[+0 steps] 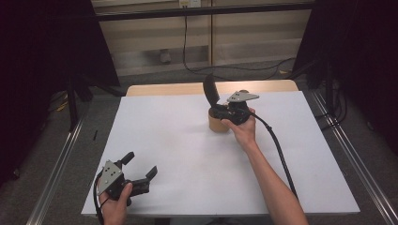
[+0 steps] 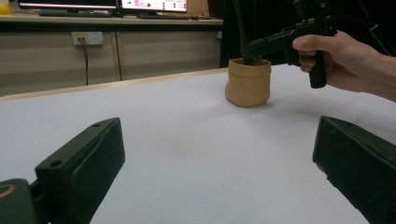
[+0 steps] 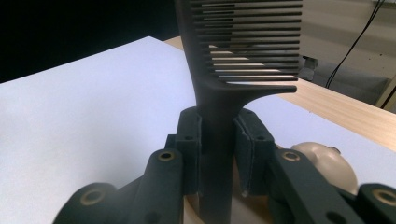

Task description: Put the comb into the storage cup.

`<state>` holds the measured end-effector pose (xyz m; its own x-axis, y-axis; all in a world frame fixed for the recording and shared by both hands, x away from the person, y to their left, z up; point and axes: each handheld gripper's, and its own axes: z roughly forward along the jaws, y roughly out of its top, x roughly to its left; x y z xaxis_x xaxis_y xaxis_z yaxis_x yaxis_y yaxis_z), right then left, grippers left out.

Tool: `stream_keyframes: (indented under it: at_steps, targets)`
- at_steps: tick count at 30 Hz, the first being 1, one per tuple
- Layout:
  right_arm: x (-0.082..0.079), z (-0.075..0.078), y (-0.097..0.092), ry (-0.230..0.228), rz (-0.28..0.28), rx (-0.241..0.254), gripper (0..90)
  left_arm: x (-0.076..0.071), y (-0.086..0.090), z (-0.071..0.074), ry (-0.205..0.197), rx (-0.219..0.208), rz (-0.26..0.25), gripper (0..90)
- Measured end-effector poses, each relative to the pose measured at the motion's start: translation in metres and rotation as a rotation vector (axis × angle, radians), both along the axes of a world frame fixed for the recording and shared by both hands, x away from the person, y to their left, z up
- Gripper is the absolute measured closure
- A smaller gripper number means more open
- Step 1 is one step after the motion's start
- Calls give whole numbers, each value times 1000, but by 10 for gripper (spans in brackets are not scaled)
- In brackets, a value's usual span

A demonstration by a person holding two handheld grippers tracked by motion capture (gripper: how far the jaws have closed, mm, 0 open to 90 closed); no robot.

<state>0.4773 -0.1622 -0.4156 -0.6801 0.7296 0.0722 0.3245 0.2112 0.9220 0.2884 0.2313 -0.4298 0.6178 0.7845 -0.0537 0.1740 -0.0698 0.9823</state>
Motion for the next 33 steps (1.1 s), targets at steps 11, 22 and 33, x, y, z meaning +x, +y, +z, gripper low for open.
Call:
stream_keyframes:
  at_steps: [11, 22, 33]
  targets:
    - [2, -2, 5, -6, -15, -2, 728, 0, 0, 0, 2, -1, -3, 25]
    - [6, -5, 4, -3, -40, 16, 726, 0, -1, 0, 2, 0, -1, 25]
    - [13, -5, 9, 20, -27, -4, 724, 1, 0, -1, 7, 7, 4, 25]
